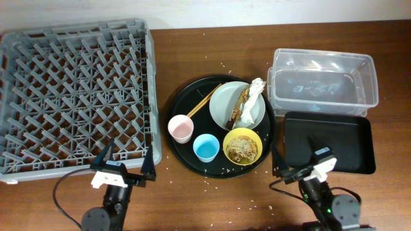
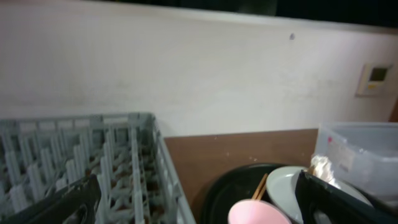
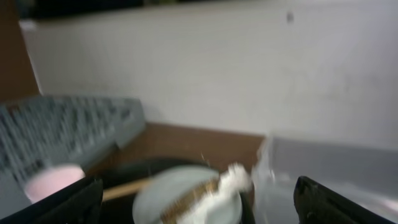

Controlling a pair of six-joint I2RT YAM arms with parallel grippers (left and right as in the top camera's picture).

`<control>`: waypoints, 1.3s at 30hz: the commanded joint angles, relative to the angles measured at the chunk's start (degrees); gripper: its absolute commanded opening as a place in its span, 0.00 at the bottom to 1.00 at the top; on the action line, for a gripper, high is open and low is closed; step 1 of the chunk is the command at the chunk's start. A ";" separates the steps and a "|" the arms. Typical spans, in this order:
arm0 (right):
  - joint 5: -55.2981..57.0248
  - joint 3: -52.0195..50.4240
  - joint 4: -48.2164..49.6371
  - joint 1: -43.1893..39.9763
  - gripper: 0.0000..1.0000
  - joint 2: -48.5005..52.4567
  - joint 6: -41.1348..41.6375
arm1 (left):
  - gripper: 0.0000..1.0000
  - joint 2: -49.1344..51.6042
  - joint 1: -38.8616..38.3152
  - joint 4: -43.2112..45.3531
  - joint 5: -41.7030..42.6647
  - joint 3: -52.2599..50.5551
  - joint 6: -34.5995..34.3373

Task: Sort waste into correct bins and load items into the dishwasher rack
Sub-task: 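Grasp the tissue and wrapper from the plate with the right gripper, drop into clear bin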

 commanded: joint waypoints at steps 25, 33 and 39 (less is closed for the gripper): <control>14.69 74.14 -37.77 18.40 0.62 113.98 26.10 | 1.00 79.32 0.20 -55.52 25.16 74.93 0.70; 13.62 74.97 -37.92 18.10 0.04 113.81 26.05 | 1.00 79.32 0.20 -55.52 25.14 74.93 0.70; 12.41 79.49 -46.14 13.55 0.04 92.89 19.82 | 1.00 79.32 0.20 -55.47 25.14 74.93 0.72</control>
